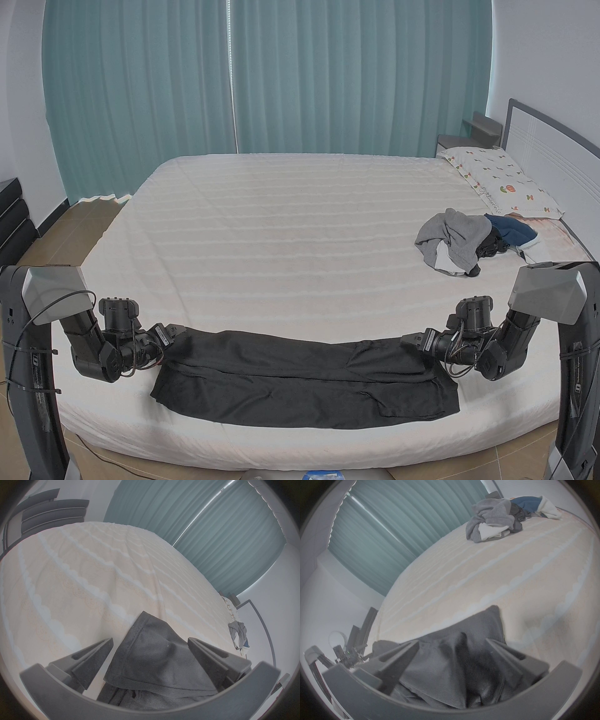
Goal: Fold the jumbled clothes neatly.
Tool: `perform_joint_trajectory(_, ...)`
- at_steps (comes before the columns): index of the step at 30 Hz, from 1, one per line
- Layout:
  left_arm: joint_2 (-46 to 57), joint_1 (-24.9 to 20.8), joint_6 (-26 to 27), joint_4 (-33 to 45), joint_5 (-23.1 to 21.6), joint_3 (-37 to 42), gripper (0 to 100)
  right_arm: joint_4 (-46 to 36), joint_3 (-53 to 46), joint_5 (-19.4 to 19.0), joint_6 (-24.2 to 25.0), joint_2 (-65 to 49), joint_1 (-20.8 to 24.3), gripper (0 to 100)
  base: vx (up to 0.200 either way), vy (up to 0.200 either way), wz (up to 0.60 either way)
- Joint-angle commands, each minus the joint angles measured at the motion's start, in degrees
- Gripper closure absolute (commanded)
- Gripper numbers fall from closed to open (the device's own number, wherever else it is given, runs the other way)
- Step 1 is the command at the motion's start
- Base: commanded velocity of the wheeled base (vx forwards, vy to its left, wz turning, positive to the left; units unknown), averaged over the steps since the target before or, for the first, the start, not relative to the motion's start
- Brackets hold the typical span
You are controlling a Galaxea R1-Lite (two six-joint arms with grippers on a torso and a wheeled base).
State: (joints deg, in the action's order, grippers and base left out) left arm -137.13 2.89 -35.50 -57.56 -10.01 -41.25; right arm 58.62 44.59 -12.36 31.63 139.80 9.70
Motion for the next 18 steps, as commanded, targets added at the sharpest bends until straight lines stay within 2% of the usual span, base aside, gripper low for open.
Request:
perform_joint_trajectory(1,-0.1,0.0,-0.1,-0.1,0.0,-0.1,0,1.4,-0.5,0.0,1.8,-0.9,-0.2,0,0.0,0.0,0.0)
perform_joint_trajectory(2,0.0,0.1,-0.1,-0.1,0.0,-0.1,0,3.3,-1.9,-0.1,5.4,-2.0,-0.6,0,0.0,0.0,0.0)
perform_joint_trajectory(3,0.0,0.0,-0.1,-0.1,0.0,-0.1,0,3.7,-2.2,-0.4,6.3,-2.3,-0.7,0,0.0,0.0,0.0)
perform_joint_trajectory(4,-0.1,0.0,-0.1,-0.2,0.0,-0.5,0,5.2,-3.4,-0.8,9.5,-2.8,-1.1,0,0.0,0.0,0.0)
perform_joint_trajectory(6,-0.2,-0.1,0.1,-0.2,0.0,-1.0,0,6.9,-4.0,-1.8,11.9,-2.3,-1.4,0,0.0,0.0,0.0)
perform_joint_trajectory(12,-2.4,-0.3,0.1,-0.1,0.5,-4.5,0,11.3,-4.3,-2.5,14.5,0.7,-3.6,0,0.0,0.0,0.0)
perform_joint_trajectory(18,-4.0,-1.3,0.2,0.0,0.9,-7.3,0,13.2,-4.6,-2.4,15.7,1.1,-3.3,0,0.0,0.0,0.0)
